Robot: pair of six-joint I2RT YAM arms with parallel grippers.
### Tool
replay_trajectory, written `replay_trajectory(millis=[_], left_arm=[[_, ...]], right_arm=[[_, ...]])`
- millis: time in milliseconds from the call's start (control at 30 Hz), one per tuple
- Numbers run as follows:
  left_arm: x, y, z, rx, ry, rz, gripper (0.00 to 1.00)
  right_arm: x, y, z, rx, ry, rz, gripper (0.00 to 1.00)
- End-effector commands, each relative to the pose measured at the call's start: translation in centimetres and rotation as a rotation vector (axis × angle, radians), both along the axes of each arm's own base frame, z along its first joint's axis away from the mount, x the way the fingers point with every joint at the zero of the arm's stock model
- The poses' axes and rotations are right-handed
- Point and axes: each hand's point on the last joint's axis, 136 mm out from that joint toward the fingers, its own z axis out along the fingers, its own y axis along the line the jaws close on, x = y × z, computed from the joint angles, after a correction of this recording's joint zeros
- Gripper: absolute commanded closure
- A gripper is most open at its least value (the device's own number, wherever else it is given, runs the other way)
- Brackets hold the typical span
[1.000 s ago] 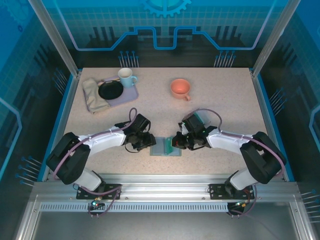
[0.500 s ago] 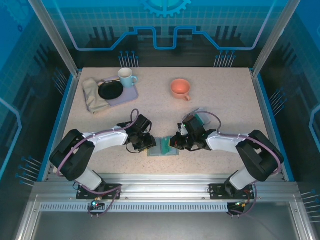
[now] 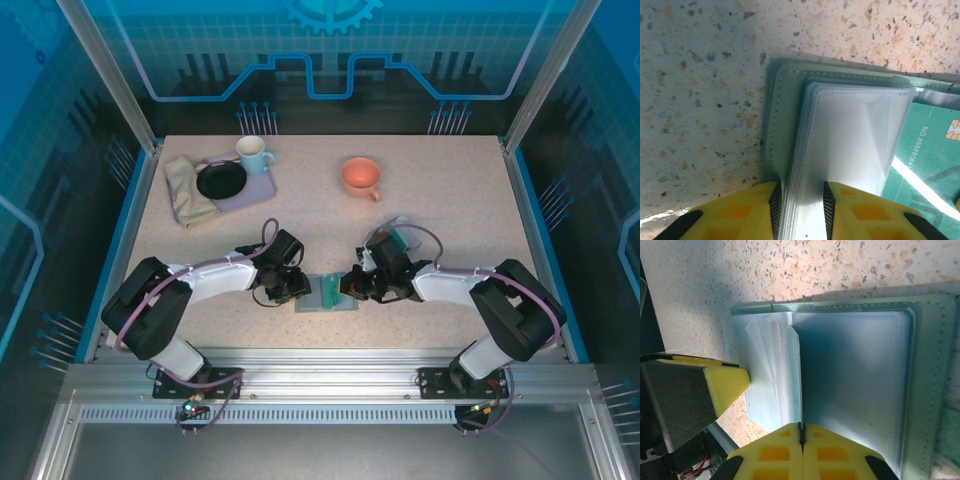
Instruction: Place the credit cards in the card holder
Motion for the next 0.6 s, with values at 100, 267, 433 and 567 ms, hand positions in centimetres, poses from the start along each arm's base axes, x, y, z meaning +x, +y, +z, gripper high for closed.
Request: replay_trajectory(millis=[100,267,433,567], left_arm=[[-0.7,0.2,-1.0,0.019,0.035,-0.015,0.71],[-0.7,0.1,-1.0,0.021,0.034,-0.016,0.71],[-0.6,-0.1,-1.1,0.019,0.036,-0.021,0.71],[-0.6,-0.2,-1.0,0.018,0.035,-0.023,0.71]], right_arm=[[0.1,0.8,0.3,0.067,-0.008,0.003,0.99],[0.2,0.2,1.6,0.052,-0.039,-0.003,0.99],[0.4,0.2,2.0,0.066,-0.04,0.007,0.99],[0.4,0.3,1.3,0.059,-0.025,0.005,0.99]])
